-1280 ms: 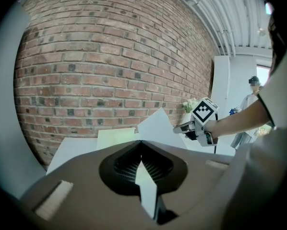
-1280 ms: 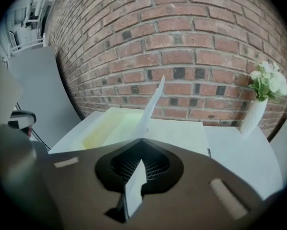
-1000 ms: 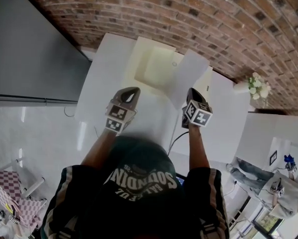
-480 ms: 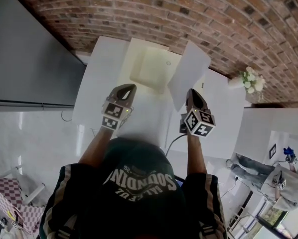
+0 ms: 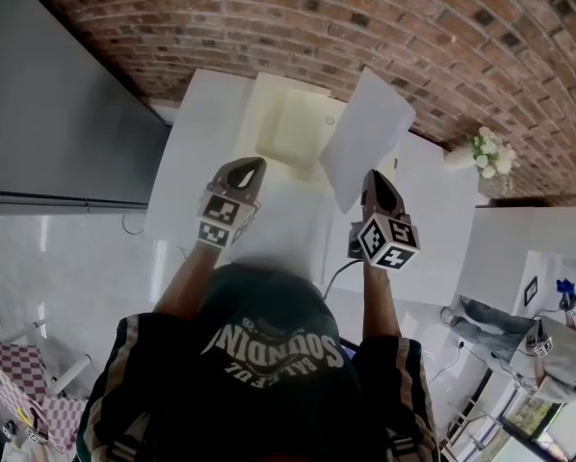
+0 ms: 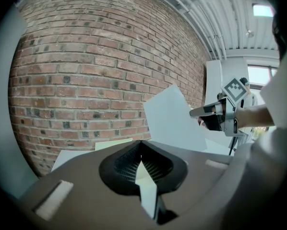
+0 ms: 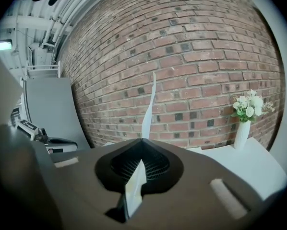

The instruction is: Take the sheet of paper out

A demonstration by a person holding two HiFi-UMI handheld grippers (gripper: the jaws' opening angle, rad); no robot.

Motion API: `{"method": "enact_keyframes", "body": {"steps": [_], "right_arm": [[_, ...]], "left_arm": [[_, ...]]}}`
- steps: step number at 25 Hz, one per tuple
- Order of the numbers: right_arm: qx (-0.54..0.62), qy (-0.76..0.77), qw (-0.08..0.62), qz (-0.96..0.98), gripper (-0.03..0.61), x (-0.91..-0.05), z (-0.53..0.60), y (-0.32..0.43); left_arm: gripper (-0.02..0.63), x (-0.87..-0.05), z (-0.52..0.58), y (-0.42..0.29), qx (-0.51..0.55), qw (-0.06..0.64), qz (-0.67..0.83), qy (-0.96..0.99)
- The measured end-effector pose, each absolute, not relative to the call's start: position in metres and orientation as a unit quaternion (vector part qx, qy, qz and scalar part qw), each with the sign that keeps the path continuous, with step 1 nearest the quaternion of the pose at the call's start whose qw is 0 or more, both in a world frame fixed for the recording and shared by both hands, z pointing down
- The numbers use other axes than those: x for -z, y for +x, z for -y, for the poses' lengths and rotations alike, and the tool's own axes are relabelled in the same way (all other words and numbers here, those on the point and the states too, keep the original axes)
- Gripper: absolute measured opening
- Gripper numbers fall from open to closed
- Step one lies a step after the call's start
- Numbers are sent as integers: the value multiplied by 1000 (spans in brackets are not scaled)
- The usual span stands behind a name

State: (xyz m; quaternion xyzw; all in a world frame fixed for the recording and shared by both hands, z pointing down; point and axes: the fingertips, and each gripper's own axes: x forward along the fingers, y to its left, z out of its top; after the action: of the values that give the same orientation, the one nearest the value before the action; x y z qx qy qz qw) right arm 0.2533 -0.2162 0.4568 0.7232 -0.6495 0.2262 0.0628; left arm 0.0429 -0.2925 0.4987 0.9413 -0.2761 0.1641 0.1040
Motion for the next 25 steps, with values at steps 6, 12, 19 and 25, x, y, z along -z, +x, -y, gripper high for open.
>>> {"method": "enact_keyframes", "body": {"steps": [6,12,19,25], "right_arm": [[-221,717,77,656,0,-462,219,246],[-224,714,81,659,0,-465,224,244],[-223,713,84,660,0,-466,230,241],[-225,711,84,661,0,-467,234,238]], "left_arm": [[11,-497,296,41,-159,108,280,941],[11,-500,300,41,-162,110,278,940],[11,-502,306,38,-163,111,276,941],[11,-506,308,37,-167,114,274,940]]}}
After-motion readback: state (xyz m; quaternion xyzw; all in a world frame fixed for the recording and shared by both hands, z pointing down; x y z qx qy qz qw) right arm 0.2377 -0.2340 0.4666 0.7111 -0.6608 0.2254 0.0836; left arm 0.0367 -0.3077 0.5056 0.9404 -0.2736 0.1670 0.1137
